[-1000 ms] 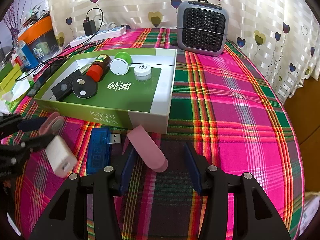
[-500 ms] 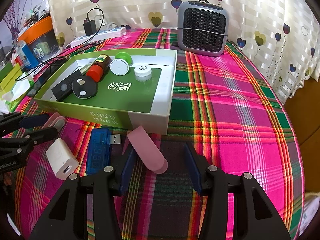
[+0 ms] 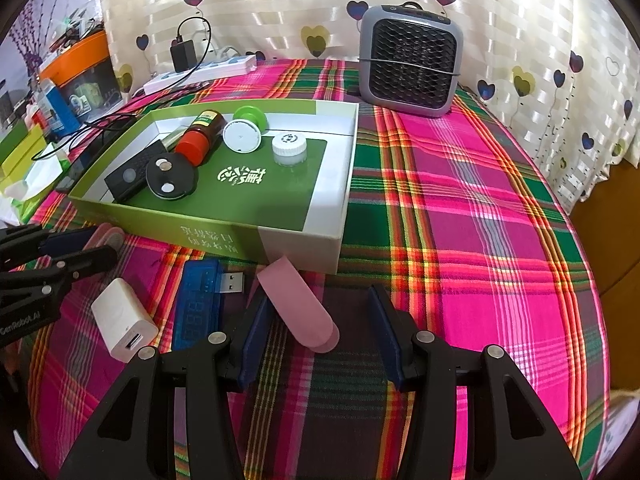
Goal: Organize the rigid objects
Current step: 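Lower the left tool around the pink earhook while the right tool lowers onto the pink stick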
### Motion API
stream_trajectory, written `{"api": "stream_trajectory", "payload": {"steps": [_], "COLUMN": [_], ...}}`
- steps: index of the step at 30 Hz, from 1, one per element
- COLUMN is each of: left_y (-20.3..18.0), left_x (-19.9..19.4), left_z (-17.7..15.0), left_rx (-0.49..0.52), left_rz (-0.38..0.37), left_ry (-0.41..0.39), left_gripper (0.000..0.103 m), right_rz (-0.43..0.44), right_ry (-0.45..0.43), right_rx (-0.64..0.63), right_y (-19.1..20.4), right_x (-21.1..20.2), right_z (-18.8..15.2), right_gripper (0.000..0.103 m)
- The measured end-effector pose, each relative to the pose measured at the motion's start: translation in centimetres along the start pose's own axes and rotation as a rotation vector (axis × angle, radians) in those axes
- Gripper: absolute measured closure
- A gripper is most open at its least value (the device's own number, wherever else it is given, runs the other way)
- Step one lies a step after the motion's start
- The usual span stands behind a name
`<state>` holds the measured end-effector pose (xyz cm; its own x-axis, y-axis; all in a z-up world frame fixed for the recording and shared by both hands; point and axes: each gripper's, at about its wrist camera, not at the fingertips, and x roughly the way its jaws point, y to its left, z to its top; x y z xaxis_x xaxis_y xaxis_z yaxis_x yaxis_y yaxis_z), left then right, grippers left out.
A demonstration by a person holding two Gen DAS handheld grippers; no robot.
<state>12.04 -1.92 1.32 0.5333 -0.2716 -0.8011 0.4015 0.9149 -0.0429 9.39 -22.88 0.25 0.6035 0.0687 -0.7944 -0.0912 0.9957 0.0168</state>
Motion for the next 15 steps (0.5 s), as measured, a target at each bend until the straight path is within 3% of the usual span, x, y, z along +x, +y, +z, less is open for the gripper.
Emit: {"api": "stream_trajectory", "payload": {"steps": [2, 12, 15], "left_y": [0.05, 0.09, 0.09], "left_x": [-0.01, -0.07, -0.08], "left_z": [-0.02, -0.09, -0.11], "left_rx": [-0.003, -0.006, -0.005], "left_rz": [0.0, -0.002, -0.001], "left_ry": [-0.001, -0.003, -0.003], "left_gripper": [0.078, 0.08, 0.08], "right_rz": [0.002, 0.018, 0.021], "right_ry": [-0.001, -0.011, -0.012], "right_rx": [-0.001, -0.005, 0.004], "right_y": [0.03, 0.14, -0.07], "right_x": [0.03, -0.25, -0.27], "right_z": [0.07, -0.27, -0.29], "right_gripper": [0.054, 0.083, 0.084]}}
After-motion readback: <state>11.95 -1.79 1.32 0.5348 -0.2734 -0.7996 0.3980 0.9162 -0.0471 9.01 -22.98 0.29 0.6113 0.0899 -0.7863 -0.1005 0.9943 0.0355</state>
